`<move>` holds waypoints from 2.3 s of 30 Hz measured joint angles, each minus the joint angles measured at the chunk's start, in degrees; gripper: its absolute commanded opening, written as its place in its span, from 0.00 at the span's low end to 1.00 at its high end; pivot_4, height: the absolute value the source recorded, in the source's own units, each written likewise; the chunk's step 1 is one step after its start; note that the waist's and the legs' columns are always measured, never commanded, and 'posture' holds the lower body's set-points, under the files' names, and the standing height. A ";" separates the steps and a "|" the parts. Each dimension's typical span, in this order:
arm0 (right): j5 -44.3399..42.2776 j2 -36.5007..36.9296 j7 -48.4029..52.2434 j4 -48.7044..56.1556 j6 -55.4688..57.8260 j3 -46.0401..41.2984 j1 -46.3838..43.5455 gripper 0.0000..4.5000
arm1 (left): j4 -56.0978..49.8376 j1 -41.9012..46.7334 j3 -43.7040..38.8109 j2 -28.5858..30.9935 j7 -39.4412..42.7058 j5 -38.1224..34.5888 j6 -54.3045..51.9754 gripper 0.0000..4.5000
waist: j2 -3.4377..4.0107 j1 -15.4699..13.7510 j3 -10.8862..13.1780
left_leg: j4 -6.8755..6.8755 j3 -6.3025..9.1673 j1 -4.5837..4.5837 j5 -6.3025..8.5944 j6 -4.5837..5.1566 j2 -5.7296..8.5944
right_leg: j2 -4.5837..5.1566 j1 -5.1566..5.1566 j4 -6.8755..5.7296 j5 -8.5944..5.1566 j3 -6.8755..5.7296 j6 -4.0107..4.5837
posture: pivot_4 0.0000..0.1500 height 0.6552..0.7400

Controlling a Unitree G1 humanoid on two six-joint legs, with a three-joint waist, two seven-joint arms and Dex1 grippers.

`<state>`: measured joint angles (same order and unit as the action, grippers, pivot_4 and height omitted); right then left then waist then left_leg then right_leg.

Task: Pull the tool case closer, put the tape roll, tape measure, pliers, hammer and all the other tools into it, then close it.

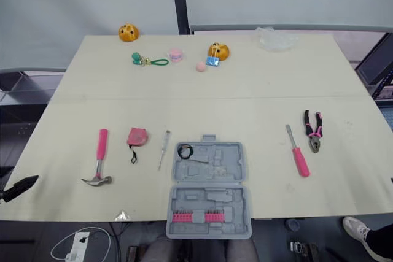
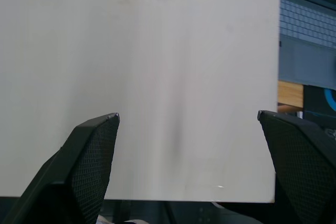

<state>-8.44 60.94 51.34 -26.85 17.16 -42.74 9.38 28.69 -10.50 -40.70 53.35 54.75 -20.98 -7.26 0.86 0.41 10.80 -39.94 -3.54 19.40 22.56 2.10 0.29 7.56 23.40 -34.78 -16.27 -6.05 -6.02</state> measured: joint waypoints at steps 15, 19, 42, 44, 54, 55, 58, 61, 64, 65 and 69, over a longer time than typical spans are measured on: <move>-30.62 -7.65 1.87 53.17 22.33 12.14 -8.77 0.99 | -53.27 3.77 16.43 -15.31 -25.65 -5.85 -32.03 1.00 | 0.00 -1.00 0.01 | -0.03 0.04 0.06 0.03 -0.08 -0.04 | -0.09 -0.01 -0.22 0.02 -0.02 -0.04 | 1.00 1.00; -36.21 -8.36 -0.10 60.09 25.73 16.55 -11.53 0.99 | -59.43 7.99 21.01 -22.09 -39.33 -3.84 -45.57 1.00 | -0.17 -1.74 0.00 | -0.12 0.01 0.06 0.01 -0.04 0.03 | -0.15 -0.07 -0.18 0.07 -0.01 -0.12 | 1.00 1.00; -35.48 -13.86 -1.04 61.32 24.17 36.08 -21.87 1.00 | -43.84 21.64 33.72 -36.31 -53.58 8.98 -47.05 0.48 | -0.59 -2.20 -0.05 | -0.24 0.03 0.06 -0.08 -0.01 0.06 | -0.44 -0.12 -0.22 0.08 -0.19 -0.13 | 1.00 1.00; -35.49 -13.86 -1.28 61.32 24.24 36.08 -21.87 1.00 | -43.78 21.52 34.21 -36.24 -53.03 9.39 -46.74 0.48 | -0.59 -2.27 -0.05 | -0.24 0.03 0.05 -0.08 0.00 0.06 | -0.38 -0.14 -0.22 0.08 -0.18 -0.13 | 1.00 1.00; -35.44 -13.83 -2.09 61.35 24.23 35.76 -19.95 1.00 | -41.69 21.59 34.47 -35.27 -50.90 10.42 -44.13 0.36 | -0.55 -2.30 -0.08 | -0.24 0.04 -0.04 -0.10 0.01 0.09 | -0.16 -0.21 -0.22 0.08 -0.25 -0.13 | 1.00 1.00; -35.44 -13.82 -2.09 61.35 24.23 35.76 -19.94 1.00 | -41.33 21.60 34.51 -35.27 -50.86 10.64 -43.78 0.28 | -0.53 -2.30 -0.09 | -0.24 0.04 -0.11 -0.10 0.01 0.08 | -0.15 -0.28 -0.21 0.08 -0.25 -0.13 | 1.00 1.00; -35.44 -13.28 -2.09 61.41 24.24 35.75 -19.96 1.00 | -40.68 21.69 34.38 -34.51 -50.04 11.13 -42.90 0.01 | -0.53 -2.37 -0.09 | -0.23 0.12 -0.11 -0.10 0.01 0.08 | -0.12 -0.35 -0.17 0.08 -0.23 -0.13 | 1.00 1.00; -35.74 -12.55 -2.08 61.96 24.43 35.48 -19.95 1.00 | -40.90 21.46 34.93 -32.97 -48.18 11.25 -42.45 0.01 | -0.54 -2.43 -0.09 | -0.20 0.19 -0.07 -0.09 0.00 0.08 | -0.11 -0.36 -0.07 0.08 -0.23 -0.13 | 1.00 1.00; -36.16 -11.60 -2.04 62.64 24.49 35.24 -18.90 1.00 | -43.35 19.21 35.57 -31.28 -46.16 11.32 -42.21 0.01 | -0.54 -2.17 -0.08 | -0.14 0.20 -0.05 -0.08 -0.01 0.07 | -0.11 -0.37 0.02 0.08 -0.25 -0.13 | 1.00 1.00; -36.16 -11.29 -1.91 62.64 24.49 35.22 -18.39 1.00 | -44.60 18.06 35.84 -31.01 -45.49 11.22 -42.25 0.01 | -0.54 -2.07 -0.08 | -0.13 0.20 -0.04 -0.08 -0.01 0.07 | -0.10 -0.37 0.04 0.08 -0.25 -0.13 | 1.00 1.00; -36.61 -9.73 -0.12 62.72 24.48 35.18 -17.42 1.00 | -54.13 8.96 37.59 -28.44 -39.14 7.78 -42.86 0.01 | -0.56 -1.61 -0.07 | -0.11 0.19 -0.05 -0.06 -0.03 0.01 | -0.10 -0.37 0.11 0.08 -0.22 -0.13 | 1.00 1.00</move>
<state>-45.05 51.21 51.22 35.86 41.64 -7.57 -8.03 -25.44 -1.54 -3.11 24.91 15.61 -13.20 -50.12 0.30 -1.21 10.73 -40.05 -3.35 19.35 22.50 2.06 0.30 7.46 23.03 -34.67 -16.20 -6.27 -6.16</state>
